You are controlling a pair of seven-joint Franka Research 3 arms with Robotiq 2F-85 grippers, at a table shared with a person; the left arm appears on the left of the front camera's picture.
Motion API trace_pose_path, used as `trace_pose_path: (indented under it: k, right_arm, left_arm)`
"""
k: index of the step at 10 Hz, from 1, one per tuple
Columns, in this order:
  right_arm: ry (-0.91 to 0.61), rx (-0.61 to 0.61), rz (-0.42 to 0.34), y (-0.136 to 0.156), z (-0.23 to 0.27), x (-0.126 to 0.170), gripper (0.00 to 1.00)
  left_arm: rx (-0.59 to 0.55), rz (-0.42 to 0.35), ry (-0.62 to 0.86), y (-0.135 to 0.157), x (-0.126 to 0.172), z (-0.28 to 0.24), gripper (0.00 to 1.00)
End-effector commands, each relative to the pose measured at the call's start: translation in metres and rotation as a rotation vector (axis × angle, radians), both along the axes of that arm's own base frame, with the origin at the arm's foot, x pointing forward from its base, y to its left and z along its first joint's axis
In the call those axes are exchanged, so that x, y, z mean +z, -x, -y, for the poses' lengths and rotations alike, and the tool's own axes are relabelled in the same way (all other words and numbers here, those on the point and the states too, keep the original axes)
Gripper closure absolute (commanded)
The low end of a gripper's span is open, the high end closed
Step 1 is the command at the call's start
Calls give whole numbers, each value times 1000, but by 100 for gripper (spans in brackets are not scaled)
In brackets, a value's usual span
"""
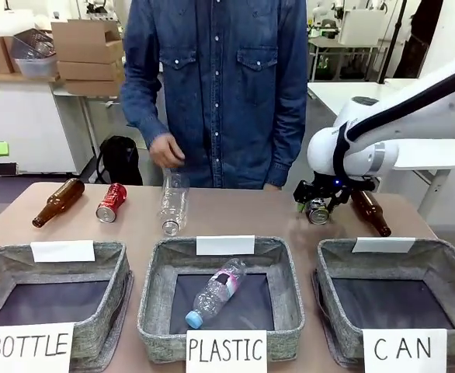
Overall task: Sort the can waste into the basket.
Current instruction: Pick up the can waste from the table and place it in the right Fabric basket.
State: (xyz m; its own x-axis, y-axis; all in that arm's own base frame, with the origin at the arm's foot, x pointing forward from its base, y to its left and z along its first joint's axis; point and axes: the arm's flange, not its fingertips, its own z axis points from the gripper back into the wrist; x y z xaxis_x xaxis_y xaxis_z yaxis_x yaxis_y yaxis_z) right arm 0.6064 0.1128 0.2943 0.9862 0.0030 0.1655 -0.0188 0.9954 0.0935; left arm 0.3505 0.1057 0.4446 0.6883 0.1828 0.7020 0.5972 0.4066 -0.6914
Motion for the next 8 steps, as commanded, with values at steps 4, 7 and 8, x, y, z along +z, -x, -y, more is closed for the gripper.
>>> trace_pose_path:
  k: [4,7,8]
  right_arm:
    - [57,-27,19,-12,-17,8,57]
    - [91,-21,-10,-13,-17,7,100]
    - [97,-26,-11,-13,-16,7,100]
  left_arm:
    - [0,30,12,0,1,1,0]
    - [0,30,12,0,1,1,0]
    - [0,30,12,0,1,1,0]
